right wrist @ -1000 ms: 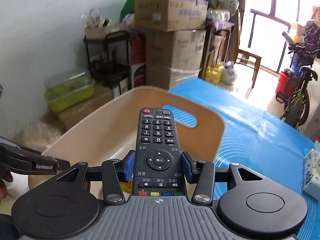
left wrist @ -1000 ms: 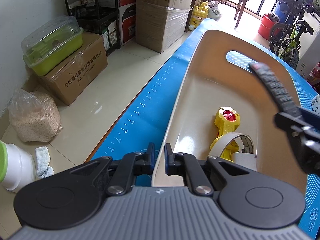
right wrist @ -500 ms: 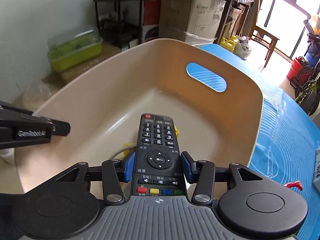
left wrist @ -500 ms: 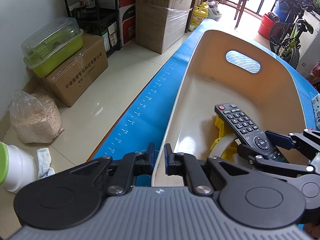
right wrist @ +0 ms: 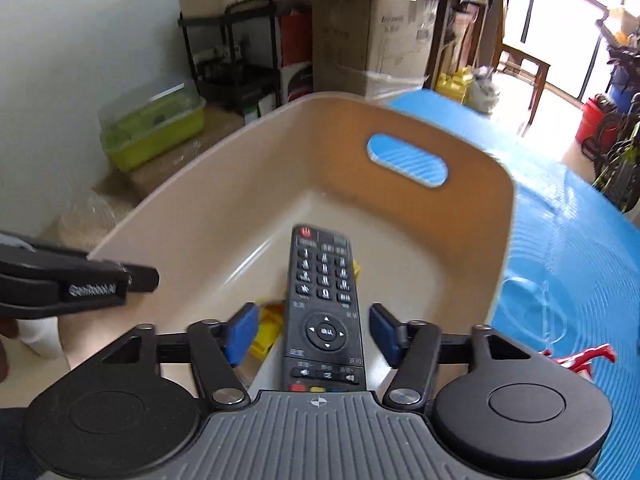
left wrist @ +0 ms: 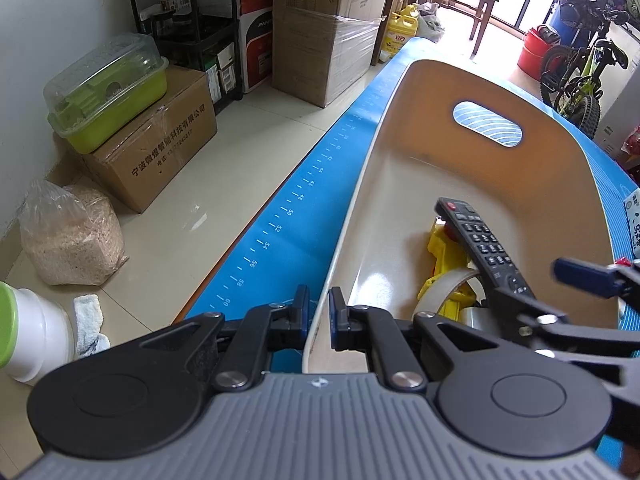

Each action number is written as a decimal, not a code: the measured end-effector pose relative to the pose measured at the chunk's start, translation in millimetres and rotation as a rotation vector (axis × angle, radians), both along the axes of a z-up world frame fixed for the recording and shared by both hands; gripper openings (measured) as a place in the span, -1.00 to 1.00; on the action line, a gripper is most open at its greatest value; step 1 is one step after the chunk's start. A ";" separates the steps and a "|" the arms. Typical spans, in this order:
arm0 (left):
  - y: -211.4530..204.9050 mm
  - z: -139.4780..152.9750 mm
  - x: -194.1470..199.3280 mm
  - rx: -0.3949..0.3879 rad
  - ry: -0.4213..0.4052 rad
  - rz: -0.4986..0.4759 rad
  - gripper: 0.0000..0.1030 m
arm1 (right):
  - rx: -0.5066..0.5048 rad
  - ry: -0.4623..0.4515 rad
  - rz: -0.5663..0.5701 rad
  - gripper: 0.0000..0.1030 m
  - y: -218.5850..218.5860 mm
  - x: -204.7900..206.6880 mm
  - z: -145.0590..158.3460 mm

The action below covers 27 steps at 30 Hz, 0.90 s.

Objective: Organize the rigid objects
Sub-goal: 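Carry the remote into the basket and release it, then move the right tool back to the second white charger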

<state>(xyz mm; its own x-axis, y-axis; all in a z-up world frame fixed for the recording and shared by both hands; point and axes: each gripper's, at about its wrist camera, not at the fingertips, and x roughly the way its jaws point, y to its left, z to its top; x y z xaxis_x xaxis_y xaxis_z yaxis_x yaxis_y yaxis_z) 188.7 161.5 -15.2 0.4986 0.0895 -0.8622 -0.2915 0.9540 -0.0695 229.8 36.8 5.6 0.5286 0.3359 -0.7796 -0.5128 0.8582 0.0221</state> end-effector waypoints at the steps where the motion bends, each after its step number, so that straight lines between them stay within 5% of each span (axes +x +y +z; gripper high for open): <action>1: 0.3 0.2 0.0 0.000 -0.001 0.000 -0.77 | 0.012 -0.007 -0.009 0.45 -4.0 -0.7 4.5; 8: -1.0 0.7 -0.1 0.010 -0.001 -0.001 -0.77 | 0.128 -0.044 -0.118 0.49 -53.1 -7.1 31.8; 15: -0.6 0.4 0.5 0.011 -0.001 0.002 -0.76 | 0.081 -0.114 -0.213 0.52 -112.8 -8.2 48.0; 27: -0.6 0.5 0.8 0.012 0.000 0.003 -0.76 | -0.085 -0.048 -0.351 0.53 -200.5 5.9 -9.8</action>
